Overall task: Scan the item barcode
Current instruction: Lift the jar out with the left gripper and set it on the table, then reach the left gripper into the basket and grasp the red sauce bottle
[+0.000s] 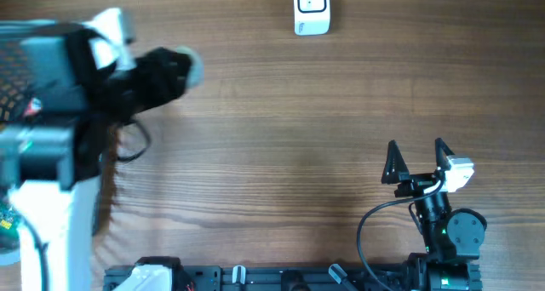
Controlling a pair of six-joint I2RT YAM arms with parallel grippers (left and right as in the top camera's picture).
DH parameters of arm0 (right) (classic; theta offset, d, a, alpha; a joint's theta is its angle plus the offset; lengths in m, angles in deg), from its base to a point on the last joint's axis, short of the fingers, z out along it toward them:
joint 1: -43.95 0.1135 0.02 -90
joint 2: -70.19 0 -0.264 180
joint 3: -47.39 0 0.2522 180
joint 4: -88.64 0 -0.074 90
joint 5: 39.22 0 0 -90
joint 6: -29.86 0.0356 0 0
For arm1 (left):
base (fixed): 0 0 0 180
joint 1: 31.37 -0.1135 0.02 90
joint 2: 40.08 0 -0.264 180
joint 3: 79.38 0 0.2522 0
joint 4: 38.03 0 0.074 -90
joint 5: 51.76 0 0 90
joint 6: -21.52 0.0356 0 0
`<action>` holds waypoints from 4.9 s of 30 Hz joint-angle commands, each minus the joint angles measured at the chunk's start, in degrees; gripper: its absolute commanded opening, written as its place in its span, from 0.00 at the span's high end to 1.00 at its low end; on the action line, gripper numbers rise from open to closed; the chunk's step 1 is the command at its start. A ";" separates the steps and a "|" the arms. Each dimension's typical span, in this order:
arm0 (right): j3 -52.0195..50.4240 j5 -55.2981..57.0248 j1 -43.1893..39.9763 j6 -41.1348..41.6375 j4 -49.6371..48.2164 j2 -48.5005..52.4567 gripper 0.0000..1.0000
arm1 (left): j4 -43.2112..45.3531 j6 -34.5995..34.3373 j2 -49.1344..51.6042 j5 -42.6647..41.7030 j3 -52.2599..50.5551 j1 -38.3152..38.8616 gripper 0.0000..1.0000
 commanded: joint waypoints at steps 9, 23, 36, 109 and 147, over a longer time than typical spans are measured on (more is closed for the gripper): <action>-0.07 1.01 -0.39 0.70 -0.20 0.07 0.00 | -0.13 0.42 19.74 8.52 0.37 11.67 0.40; -0.07 1.01 -0.39 0.68 -0.20 0.07 0.00 | 1.25 -5.05 37.90 11.28 0.24 18.03 0.40; -0.07 1.01 -0.39 0.68 -0.20 0.07 0.00 | 11.15 6.78 43.12 13.44 -4.61 28.24 0.39; -0.07 1.01 -0.39 0.68 -0.20 0.07 0.00 | 14.16 -17.18 40.15 46.14 4.02 -45.94 0.11; -0.07 1.01 -0.39 0.68 -0.20 0.07 0.00 | 13.00 -14.19 21.64 39.87 4.04 -46.62 0.54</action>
